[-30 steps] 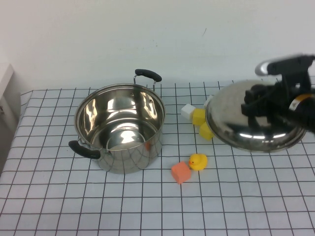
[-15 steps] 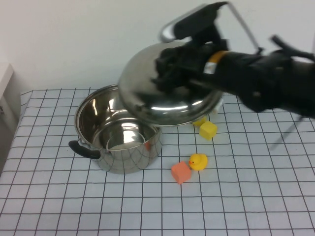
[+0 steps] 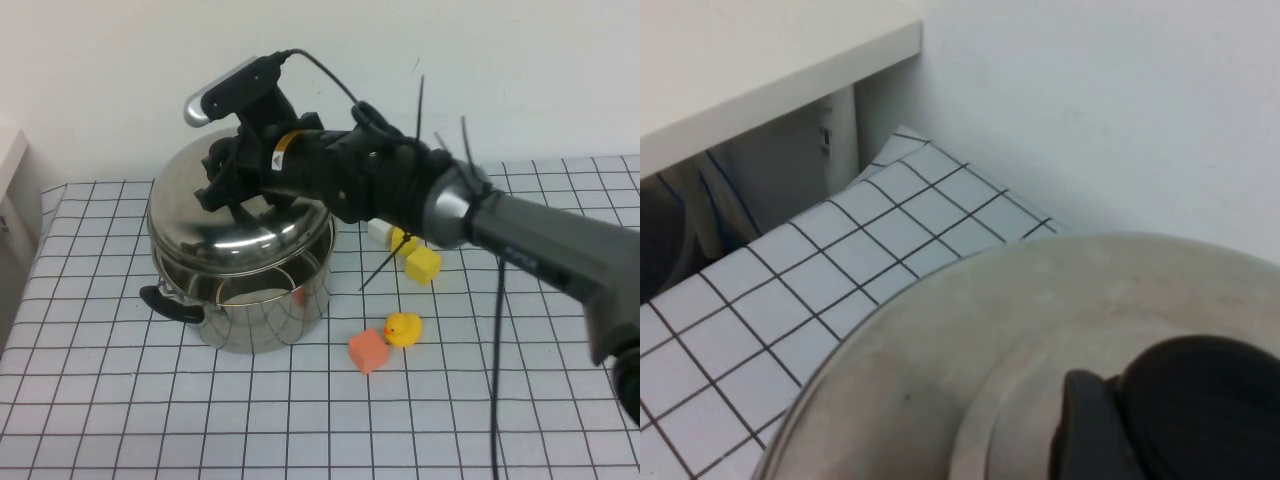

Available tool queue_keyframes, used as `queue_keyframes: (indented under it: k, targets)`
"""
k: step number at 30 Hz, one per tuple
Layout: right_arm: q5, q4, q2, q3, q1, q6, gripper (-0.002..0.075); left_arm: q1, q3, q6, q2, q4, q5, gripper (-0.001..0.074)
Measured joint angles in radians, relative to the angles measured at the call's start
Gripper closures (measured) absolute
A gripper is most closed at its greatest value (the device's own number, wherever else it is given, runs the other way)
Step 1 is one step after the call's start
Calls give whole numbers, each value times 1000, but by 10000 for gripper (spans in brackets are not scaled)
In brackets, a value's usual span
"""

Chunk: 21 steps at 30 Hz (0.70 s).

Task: Cover the pot
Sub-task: Place the pot lid on the pot

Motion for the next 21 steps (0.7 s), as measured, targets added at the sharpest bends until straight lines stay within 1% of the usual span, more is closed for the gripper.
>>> queue_keyframes:
  k: [6,21]
  targets:
    - [28,14,101,-98,0,0,372,0,0,0,0,0,0,736]
    - [14,41,162,-115,0,7,372,0,0,2,0,0,0,736]
